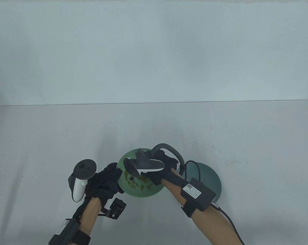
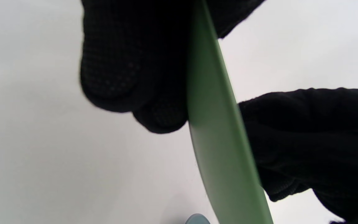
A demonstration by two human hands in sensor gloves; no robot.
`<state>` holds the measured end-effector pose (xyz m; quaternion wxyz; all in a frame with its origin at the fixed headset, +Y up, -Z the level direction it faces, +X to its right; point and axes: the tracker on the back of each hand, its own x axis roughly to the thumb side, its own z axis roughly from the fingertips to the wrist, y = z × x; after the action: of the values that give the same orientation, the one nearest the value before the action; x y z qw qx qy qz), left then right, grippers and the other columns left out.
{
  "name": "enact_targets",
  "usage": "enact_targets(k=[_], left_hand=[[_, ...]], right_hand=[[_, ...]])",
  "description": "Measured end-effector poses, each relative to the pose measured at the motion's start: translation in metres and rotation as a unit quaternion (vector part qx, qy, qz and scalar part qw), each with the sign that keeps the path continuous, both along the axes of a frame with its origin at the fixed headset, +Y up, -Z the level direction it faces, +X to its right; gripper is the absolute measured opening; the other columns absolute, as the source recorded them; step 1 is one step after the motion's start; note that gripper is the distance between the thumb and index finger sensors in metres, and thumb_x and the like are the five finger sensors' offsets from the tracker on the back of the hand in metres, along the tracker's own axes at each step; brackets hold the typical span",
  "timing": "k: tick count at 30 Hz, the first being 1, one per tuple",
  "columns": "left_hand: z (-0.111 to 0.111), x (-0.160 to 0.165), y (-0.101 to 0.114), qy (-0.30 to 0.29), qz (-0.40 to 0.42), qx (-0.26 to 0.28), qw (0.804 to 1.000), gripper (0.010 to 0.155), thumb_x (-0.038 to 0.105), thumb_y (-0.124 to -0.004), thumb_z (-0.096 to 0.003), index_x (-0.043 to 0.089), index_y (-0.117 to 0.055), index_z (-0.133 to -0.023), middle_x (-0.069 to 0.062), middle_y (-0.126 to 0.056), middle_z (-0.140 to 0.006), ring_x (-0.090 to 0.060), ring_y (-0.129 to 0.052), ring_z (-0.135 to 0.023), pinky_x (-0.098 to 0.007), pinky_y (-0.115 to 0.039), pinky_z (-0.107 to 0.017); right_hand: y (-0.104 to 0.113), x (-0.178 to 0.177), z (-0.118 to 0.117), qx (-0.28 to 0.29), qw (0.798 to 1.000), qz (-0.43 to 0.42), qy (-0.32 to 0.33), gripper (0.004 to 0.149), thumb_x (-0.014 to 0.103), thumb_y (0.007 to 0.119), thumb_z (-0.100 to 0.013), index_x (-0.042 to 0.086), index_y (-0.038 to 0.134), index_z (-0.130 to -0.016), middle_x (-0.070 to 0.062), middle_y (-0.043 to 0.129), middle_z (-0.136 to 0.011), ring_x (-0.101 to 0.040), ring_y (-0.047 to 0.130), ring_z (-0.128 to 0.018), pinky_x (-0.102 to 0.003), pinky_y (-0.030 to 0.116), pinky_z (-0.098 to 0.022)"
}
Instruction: Pick cranberries with hand pinch into plate
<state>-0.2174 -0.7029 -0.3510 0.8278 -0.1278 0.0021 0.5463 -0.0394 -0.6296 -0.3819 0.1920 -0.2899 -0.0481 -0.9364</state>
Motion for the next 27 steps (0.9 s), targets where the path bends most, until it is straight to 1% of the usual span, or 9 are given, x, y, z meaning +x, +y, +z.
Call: enact_targets(k=[7, 17, 21, 23, 27], left_hand=[[0.000, -0.001, 0.000, 0.001, 0.002, -0.001, 1.000, 0.052, 0.022, -0.066, -0.0598, -0.006, -0.057, -0.103, -0.020, -0.086, -0.079, -0.021, -0.111, -0.044, -0.027, -0.098, -0.033], [0.000, 0.000, -0.003, 0.000, 0.002, -0.013, 1.000, 0.052, 0.023, -0.066, -0.0601, -0.005, -0.057, -0.103, -0.019, -0.087, -0.079, -0.020, -0.111, -0.044, -0.026, -0.098, -0.033], [0.000, 0.000, -0.003, -0.001, -0.005, -0.013, 1.000, 0.052, 0.023, -0.066, -0.0600, -0.005, -0.057, -0.103, -0.019, -0.087, -0.079, -0.020, -0.111, -0.044, -0.026, -0.098, -0.033], [0.001, 0.000, -0.003, 0.000, -0.004, -0.014, 1.000, 0.052, 0.023, -0.066, -0.0601, -0.005, -0.057, -0.103, -0.019, -0.087, -0.079, -0.020, -0.111, -0.044, -0.026, -0.098, -0.033], [0.001, 0.000, -0.003, 0.003, -0.007, -0.013, 1.000, 0.052, 0.023, -0.066, -0.0601, -0.005, -0.057, -0.103, -0.019, -0.087, -0.079, -0.021, -0.111, -0.044, -0.026, -0.098, -0.033]], right_hand=[[-0.002, -0.002, -0.001, -0.026, 1.000, -0.011, 0.006, 0.049, 0.048, 0.078, -0.051, 0.015, 0.086, -0.086, 0.015, 0.094, -0.050, -0.006, 0.100, -0.042, -0.033, 0.089, -0.039], [-0.001, -0.003, 0.000, -0.022, 1.000, -0.010, 0.012, 0.049, 0.048, 0.078, -0.051, 0.015, 0.087, -0.086, 0.015, 0.094, -0.049, -0.007, 0.100, -0.042, -0.033, 0.089, -0.040], [0.011, 0.001, 0.001, -0.010, 0.999, -0.030, 0.012, 0.048, 0.048, 0.078, -0.051, 0.016, 0.087, -0.086, 0.015, 0.094, -0.049, -0.006, 0.100, -0.043, -0.033, 0.089, -0.040], [0.021, 0.006, 0.001, -0.001, 0.999, -0.041, 0.009, 0.048, 0.048, 0.078, -0.051, 0.016, 0.087, -0.086, 0.015, 0.094, -0.049, -0.006, 0.100, -0.043, -0.033, 0.089, -0.040], [0.041, 0.029, 0.000, 0.019, 0.998, -0.053, -0.008, 0.048, 0.048, 0.078, -0.051, 0.016, 0.087, -0.086, 0.015, 0.094, -0.049, -0.006, 0.100, -0.043, -0.033, 0.089, -0.040]])
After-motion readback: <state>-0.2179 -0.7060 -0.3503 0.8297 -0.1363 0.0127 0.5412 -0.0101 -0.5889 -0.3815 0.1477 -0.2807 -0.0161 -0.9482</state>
